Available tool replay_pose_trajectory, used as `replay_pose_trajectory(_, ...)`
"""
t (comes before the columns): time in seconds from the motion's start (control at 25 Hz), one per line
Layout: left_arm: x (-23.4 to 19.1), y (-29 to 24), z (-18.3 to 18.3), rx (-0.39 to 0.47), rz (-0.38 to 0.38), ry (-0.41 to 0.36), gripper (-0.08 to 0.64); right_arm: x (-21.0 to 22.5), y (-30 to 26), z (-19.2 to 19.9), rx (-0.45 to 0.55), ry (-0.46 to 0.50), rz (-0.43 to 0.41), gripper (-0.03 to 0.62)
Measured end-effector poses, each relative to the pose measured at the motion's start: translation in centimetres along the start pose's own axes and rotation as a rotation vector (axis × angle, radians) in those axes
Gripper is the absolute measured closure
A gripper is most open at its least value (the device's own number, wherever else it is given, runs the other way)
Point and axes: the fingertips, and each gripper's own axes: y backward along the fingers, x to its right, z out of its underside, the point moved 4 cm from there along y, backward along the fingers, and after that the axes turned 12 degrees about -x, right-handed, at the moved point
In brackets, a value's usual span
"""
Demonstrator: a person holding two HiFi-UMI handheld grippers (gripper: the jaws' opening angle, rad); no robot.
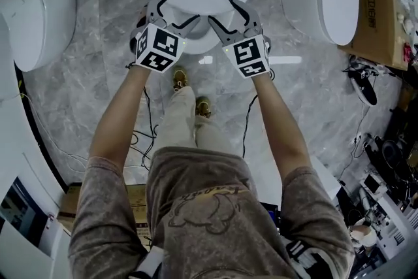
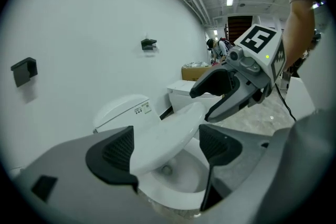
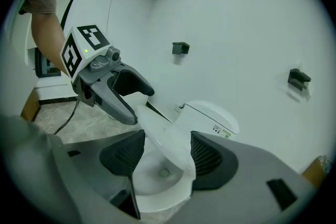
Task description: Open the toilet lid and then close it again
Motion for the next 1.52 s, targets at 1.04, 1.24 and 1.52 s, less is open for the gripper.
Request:
replay_pose_trajectory(1.04,-17.0,-3.7,-14.6,-0.065,-0.087,0.227,0.17,18.5,-5.0,-14.4,0.004,0.04,-0.115,0.368)
replay_pose_trajectory(1.24,-20.2,-5.4,-16.3,-0.031,-0.079,0.257,0.17,21.2,-7.1,-16.3,-0.014,0.045,-0.116,0.374)
replay_pose_trajectory(1.52,-24.2,-8.0,-18.8,-0.054,-0.048,0.226,0.17,24.6,-9.1,-18.0,-0.039,-0.007,-0.071,0.374)
